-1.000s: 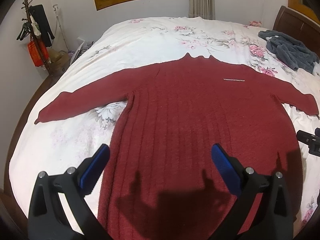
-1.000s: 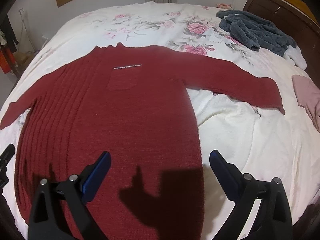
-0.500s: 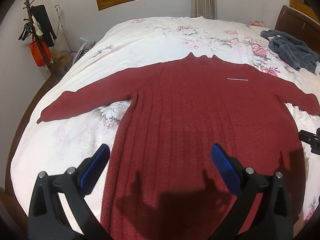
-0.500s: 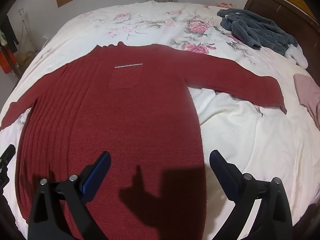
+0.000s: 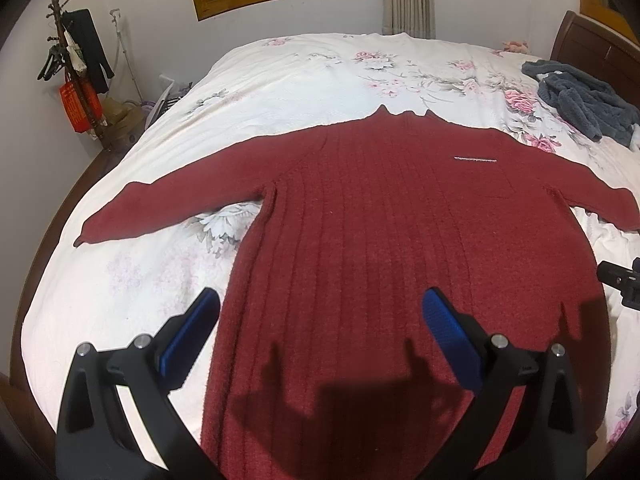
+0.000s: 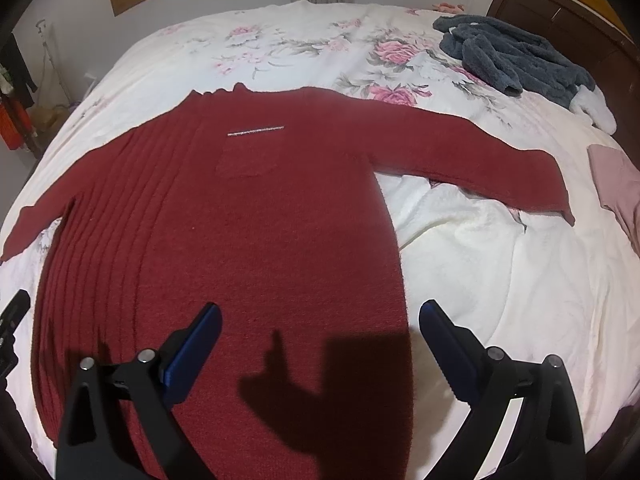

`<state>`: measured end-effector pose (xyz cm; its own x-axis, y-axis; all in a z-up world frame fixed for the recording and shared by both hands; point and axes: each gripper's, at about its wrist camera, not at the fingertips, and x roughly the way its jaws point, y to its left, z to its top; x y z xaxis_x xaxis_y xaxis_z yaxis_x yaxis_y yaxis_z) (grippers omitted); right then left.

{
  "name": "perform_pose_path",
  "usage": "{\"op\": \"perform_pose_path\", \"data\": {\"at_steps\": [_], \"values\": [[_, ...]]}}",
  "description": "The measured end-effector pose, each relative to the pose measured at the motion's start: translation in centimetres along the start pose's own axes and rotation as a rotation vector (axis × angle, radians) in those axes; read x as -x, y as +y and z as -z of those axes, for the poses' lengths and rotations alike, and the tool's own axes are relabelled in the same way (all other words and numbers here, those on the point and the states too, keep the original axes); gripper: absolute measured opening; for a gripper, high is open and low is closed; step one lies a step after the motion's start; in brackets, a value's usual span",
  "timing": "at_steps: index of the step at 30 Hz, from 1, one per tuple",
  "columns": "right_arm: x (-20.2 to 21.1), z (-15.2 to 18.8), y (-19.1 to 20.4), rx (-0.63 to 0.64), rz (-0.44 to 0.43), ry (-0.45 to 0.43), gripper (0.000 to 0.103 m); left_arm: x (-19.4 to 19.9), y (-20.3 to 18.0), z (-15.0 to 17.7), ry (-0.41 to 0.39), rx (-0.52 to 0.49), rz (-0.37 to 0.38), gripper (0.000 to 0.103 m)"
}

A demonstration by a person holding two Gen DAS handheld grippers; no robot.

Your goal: Fold small clothes

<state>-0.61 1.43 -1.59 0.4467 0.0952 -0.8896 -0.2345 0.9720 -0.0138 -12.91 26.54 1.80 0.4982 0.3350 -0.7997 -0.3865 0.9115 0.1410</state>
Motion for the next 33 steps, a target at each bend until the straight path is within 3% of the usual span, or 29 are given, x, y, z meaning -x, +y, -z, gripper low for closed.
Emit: {"op": "perform_pose_path", "data": {"at_steps": [27, 32, 33], "values": [[0.2, -0.1, 0.0, -0.003, -0.012, -0.013, 0.099, 0.2, -0.1, -0.2, -0.007, -0.013, -0.009, 0.1], [-0.6, -0.5, -2.8, -0.055, -0.177, -0.036, 0.099, -1.1, -1.3, -0.6, -0.002, -0.05, 0.043, 0.1], [-0.9, -0.8, -3.6, -0.07, -0.177, -0.028, 0.099, -1.5, -1.8, -0.9, 0.0, -0.06, 0.051, 0.1]]}}
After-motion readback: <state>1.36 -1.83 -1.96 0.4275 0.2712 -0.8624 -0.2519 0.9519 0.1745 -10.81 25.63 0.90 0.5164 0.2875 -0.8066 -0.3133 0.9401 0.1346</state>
